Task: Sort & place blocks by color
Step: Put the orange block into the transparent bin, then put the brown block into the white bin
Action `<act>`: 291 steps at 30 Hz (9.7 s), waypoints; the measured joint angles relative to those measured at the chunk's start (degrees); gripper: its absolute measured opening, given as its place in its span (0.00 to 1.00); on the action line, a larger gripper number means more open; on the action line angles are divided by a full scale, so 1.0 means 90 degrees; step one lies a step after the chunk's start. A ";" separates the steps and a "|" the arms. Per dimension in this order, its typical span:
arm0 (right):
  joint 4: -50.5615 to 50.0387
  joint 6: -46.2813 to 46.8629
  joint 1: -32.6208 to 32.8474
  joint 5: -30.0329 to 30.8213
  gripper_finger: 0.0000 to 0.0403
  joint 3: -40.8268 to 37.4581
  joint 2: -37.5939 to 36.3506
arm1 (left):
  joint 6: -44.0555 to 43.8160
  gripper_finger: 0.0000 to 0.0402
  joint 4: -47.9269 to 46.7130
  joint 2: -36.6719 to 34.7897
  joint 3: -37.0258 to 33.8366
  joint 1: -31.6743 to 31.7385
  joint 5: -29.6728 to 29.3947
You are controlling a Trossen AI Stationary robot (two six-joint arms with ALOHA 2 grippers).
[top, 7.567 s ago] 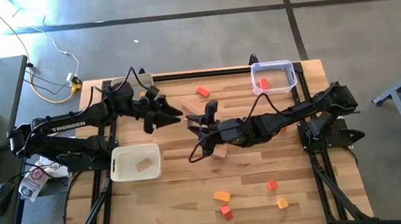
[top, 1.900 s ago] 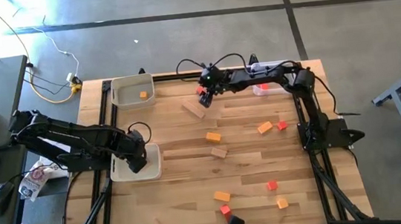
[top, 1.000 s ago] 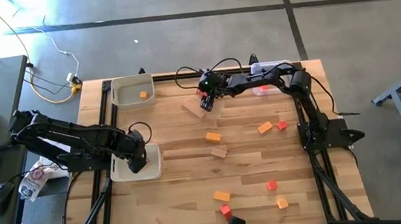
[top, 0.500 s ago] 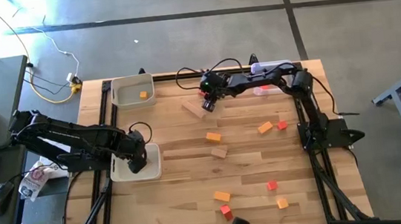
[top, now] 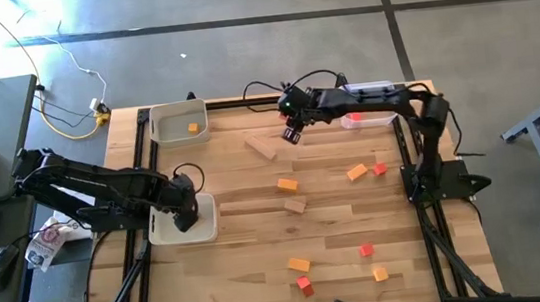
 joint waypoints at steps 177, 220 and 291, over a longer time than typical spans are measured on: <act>-0.3755 0.2677 -0.0541 0.1280 0.51 0.0012 -0.2144 | -0.2898 0.53 0.0713 0.4213 0.3709 -0.4609 -0.0261; -0.3770 0.3237 0.0334 0.1522 0.51 0.0012 -0.2144 | -0.3531 0.53 0.1805 0.5718 0.3699 -0.4732 0.0129; -0.3890 0.2215 0.2189 -0.0498 0.51 0.0012 -0.2149 | -0.1535 0.27 -0.2369 0.2470 0.2759 -0.1944 -0.1577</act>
